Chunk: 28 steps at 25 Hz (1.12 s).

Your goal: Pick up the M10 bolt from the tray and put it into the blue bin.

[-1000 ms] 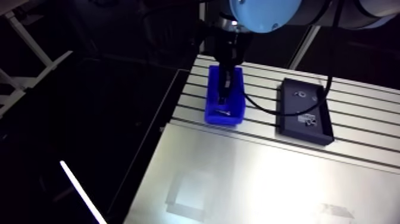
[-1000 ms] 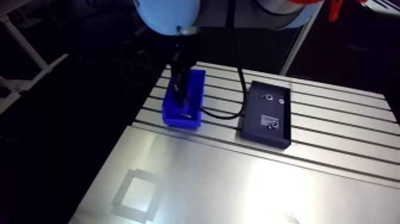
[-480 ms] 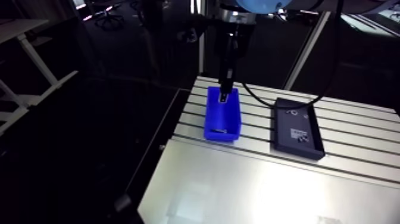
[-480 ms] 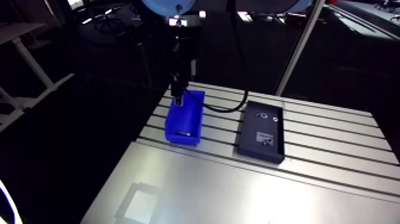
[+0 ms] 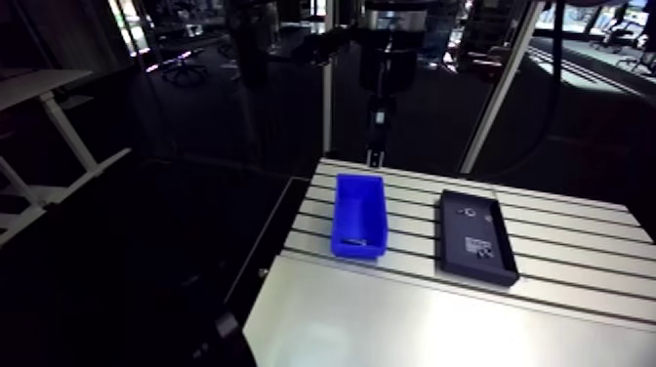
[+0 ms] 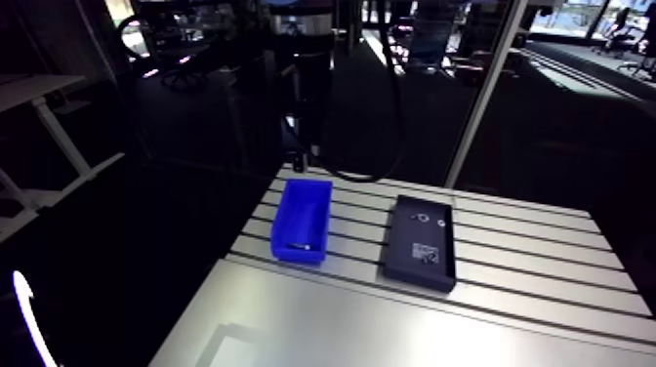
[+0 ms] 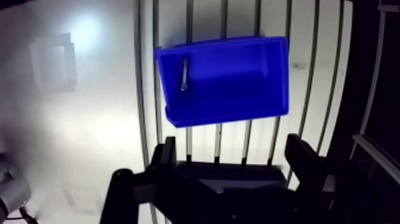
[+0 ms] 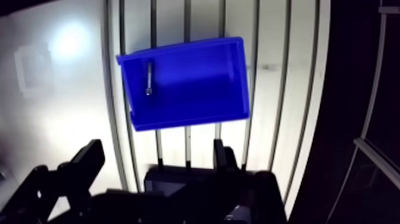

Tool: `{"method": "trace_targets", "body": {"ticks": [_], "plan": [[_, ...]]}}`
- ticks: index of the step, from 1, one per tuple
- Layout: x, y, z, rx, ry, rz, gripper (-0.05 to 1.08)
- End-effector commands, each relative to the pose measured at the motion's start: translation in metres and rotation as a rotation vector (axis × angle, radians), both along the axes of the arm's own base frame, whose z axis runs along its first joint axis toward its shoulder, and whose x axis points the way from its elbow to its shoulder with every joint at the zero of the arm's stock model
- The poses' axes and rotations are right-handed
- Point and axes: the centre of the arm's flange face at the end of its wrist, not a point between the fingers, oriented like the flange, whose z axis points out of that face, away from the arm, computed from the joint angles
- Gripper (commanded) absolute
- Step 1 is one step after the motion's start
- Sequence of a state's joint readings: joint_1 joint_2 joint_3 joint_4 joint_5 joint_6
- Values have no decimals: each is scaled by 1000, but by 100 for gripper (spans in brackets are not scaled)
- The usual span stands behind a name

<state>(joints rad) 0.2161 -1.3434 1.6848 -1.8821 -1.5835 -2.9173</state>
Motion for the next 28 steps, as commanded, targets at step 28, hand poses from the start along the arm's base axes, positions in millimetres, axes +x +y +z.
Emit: {"method": "trace_targets", "body": {"ticks": [28], "plan": [[14,163,160,57,-5,-1574,1]]}}
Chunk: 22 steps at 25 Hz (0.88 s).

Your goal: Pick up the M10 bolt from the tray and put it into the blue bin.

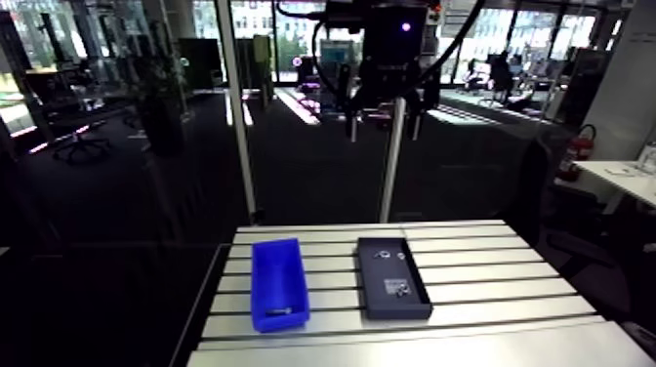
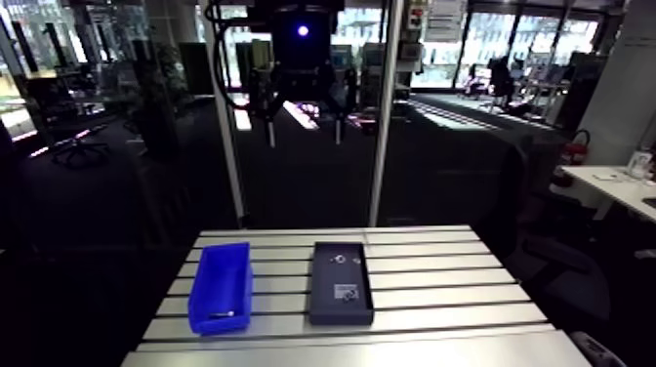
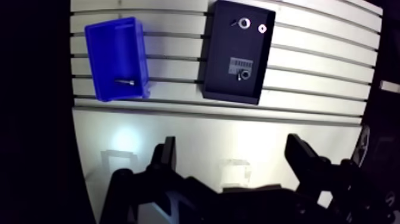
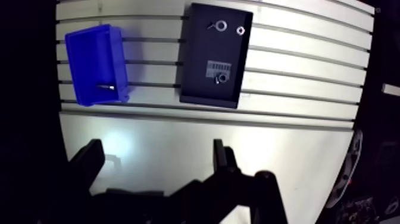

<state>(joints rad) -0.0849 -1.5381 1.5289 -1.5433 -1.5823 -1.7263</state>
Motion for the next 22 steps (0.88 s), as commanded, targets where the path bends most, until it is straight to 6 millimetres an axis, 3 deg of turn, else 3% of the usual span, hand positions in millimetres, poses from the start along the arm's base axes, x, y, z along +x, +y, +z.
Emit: {"method": "trace_targets", "body": {"ticks": [1,7,11,22], "plan": [[8,2,13,1,-42,-84,1],[15,2,20,6,-46,-96,1],[22,2,15,7,-57,-92,1],[21,2,12,7,-54,-91,1]]}}
